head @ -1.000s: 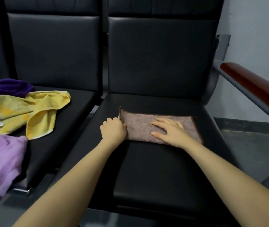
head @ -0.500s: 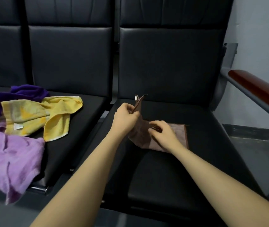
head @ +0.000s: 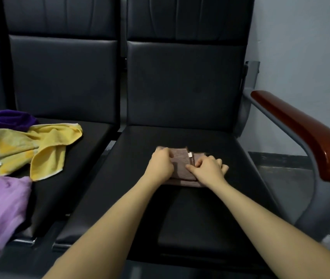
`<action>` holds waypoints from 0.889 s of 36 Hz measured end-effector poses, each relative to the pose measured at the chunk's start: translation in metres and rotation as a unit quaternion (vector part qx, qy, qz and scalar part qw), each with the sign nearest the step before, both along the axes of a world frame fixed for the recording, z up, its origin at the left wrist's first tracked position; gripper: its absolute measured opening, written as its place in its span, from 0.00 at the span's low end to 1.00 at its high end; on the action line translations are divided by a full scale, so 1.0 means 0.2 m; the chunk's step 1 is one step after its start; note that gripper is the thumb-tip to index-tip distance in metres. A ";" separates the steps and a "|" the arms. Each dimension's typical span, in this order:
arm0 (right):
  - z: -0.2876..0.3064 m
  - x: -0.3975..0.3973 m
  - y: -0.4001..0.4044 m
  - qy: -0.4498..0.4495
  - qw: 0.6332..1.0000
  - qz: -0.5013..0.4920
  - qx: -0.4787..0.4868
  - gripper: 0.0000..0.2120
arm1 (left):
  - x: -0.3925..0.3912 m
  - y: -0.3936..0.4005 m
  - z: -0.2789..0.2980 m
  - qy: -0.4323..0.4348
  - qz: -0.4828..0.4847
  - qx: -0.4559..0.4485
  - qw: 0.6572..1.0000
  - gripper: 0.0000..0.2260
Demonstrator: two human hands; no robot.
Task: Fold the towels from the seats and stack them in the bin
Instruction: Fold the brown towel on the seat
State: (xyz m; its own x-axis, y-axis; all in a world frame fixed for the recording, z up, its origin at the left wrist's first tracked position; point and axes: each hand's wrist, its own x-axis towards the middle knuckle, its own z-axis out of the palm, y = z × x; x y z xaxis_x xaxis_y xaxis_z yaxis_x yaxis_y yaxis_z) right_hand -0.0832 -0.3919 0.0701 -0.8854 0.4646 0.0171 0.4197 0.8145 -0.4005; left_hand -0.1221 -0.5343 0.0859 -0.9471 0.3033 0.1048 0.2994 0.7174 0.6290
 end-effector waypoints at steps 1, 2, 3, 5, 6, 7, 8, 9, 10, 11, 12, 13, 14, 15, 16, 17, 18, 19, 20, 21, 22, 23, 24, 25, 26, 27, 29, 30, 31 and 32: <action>0.00 0.00 -0.01 0.001 1.000 -0.006 0.001 0.20 | 0.00 0.00 -0.01 0.006 0.006 -0.010 1.000 0.13; -0.01 0.00 -0.01 0.001 1.000 -0.013 0.006 0.23 | 0.00 0.00 -0.01 0.013 0.012 -0.025 1.000 0.13; -0.01 0.00 -0.01 0.000 1.000 -0.024 0.012 0.28 | 0.00 0.00 -0.02 0.021 0.020 -0.048 0.998 0.15; -0.02 -0.01 -0.02 -0.008 0.999 -0.041 0.026 0.37 | 0.00 0.00 -0.02 0.036 0.041 -0.095 0.994 0.19; -0.02 -0.02 -0.02 -0.014 0.998 -0.044 0.030 0.39 | 0.00 -0.01 -0.02 0.030 0.046 -0.118 0.991 0.21; -0.02 -0.02 -0.03 -0.020 0.998 -0.043 0.030 0.39 | 0.01 -0.01 -0.03 0.015 0.042 -0.147 0.988 0.23; -0.01 -0.03 -0.03 -0.027 0.999 -0.038 0.026 0.38 | 0.01 -0.01 -0.03 -0.006 0.024 -0.184 0.983 0.24; -0.01 -0.04 -0.03 -0.035 0.999 -0.033 0.021 0.37 | 0.01 -0.01 -0.04 -0.027 0.000 -0.225 0.974 0.24; 0.00 -0.05 -0.04 -0.045 0.998 -0.026 0.017 0.34 | 0.01 -0.02 -0.04 -0.046 -0.023 -0.259 0.964 0.24; 0.00 -0.06 -0.04 -0.055 0.998 -0.021 0.013 0.32 | 0.00 -0.03 -0.04 -0.060 -0.038 -0.285 0.956 0.24; 0.00 -0.06 -0.04 -0.061 0.998 -0.019 0.009 0.29 | 0.00 -0.03 -0.03 -0.066 -0.046 -0.300 0.951 0.24; 0.00 -0.07 -0.05 -0.062 0.998 -0.018 0.004 0.27 | 0.00 -0.04 -0.03 -0.064 -0.048 -0.304 0.949 0.25; 0.00 -0.07 -0.05 -0.059 0.998 -0.021 0.000 0.26 | 0.00 -0.03 -0.03 -0.055 -0.046 -0.297 0.952 0.24; 0.00 -0.07 -0.05 -0.053 0.998 -0.024 -0.006 0.24 | 0.00 -0.03 -0.03 -0.046 -0.040 -0.282 0.957 0.24; 0.00 -0.07 -0.05 -0.044 0.999 -0.026 -0.013 0.22 | 0.00 -0.03 -0.03 -0.038 -0.031 -0.263 0.964 0.24; 0.00 -0.06 -0.05 -0.033 0.999 -0.026 -0.025 0.20 | 0.00 -0.03 -0.04 -0.032 -0.020 -0.244 0.969 0.24; 0.00 -0.05 -0.05 -0.019 0.999 -0.025 -0.039 0.18 | 0.01 -0.02 -0.04 -0.027 -0.008 -0.229 0.973 0.24; -0.01 -0.04 -0.05 -0.002 0.998 -0.022 -0.055 0.17 | 0.01 -0.02 -0.04 -0.023 0.003 -0.214 0.977 0.25; -0.01 -0.03 -0.04 0.018 0.997 -0.019 -0.070 0.15 | 0.01 -0.01 -0.03 -0.024 0.012 -0.198 0.980 0.25; -0.01 -0.01 -0.03 0.042 0.995 -0.019 -0.089 0.12 | 0.01 0.01 -0.03 -0.028 0.016 -0.180 0.983 0.24; -0.02 0.00 -0.02 0.072 0.991 -0.020 -0.112 0.08 | 0.01 0.02 -0.03 -0.033 0.020 -0.164 0.986 0.24; -0.02 0.01 -0.01 0.101 0.985 -0.022 -0.136 0.05 | 0.00 0.03 -0.02 -0.039 0.024 -0.150 0.988 0.24; -0.01 0.03 0.00 0.125 0.980 -0.026 -0.153 0.04 | 0.00 0.04 -0.02 -0.044 0.026 -0.138 0.989 0.24; -0.01 0.04 0.01 0.140 0.977 -0.029 -0.161 0.05 | 0.00 0.05 -0.02 -0.047 0.028 -0.132 0.990 0.23; 0.00 0.05 0.03 0.147 0.976 -0.029 -0.160 0.06 | 0.01 0.07 -0.02 -0.049 0.030 -0.132 0.990 0.23; 0.00 0.05 0.04 0.147 0.976 -0.028 -0.156 0.06 | 0.01 0.08 -0.02 -0.051 0.030 -0.140 0.988 0.23; -0.01 0.06 0.06 0.144 0.978 -0.028 -0.148 0.09 | 0.03 0.10 -0.04 -0.045 0.027 -0.173 0.984 0.22; -0.01 0.07 0.06 0.140 0.979 -0.033 -0.142 0.11 | 0.04 0.10 -0.05 -0.034 0.028 -0.196 0.980 0.22; -0.02 0.07 0.06 0.132 0.983 -0.044 -0.121 0.13 | 0.05 0.11 -0.06 -0.021 0.029 -0.215 0.976 0.22; -0.03 0.08 0.05 0.120 0.988 -0.057 -0.084 0.16 | 0.05 0.11 -0.07 -0.007 0.031 -0.227 0.973 0.22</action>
State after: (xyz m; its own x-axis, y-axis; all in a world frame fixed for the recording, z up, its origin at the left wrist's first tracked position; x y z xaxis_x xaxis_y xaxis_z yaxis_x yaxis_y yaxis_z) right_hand -0.0679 -0.3810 0.0647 -0.8075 0.5745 0.1339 0.3809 0.6811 -0.6253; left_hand -0.1125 -0.5127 0.0715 -0.9656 0.2570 -0.0399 0.2398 0.9391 0.2461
